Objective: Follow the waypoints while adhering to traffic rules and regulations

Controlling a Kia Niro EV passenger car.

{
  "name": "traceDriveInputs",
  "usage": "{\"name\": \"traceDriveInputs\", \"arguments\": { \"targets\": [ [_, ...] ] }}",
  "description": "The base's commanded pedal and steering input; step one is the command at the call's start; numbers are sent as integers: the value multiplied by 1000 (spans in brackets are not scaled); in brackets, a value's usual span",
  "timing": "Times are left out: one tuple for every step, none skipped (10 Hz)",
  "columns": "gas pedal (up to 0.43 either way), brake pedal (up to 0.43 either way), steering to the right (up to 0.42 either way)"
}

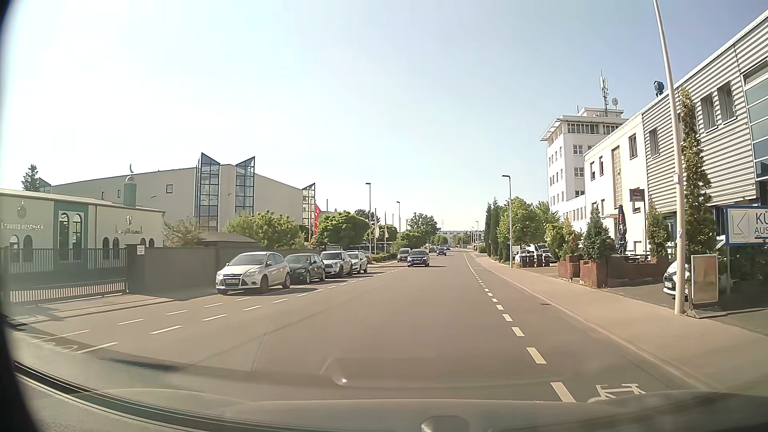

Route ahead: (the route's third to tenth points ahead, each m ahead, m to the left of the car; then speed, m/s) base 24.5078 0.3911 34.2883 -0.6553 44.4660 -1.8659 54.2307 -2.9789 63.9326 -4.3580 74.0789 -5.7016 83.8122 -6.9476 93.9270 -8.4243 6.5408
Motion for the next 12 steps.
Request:
{"name": "traceDriveInputs", "arguments": {
  "targets": [
    [268,18,76],
    [268,18,74],
    [268,18,73],
    [260,18,69],
    [248,18,64],
    [248,18,61],
    [240,18,56],
    [240,12,45],
    [240,18,31],
    [240,12,23],
    [240,18,12],
    [240,18,8]
  ]
}}
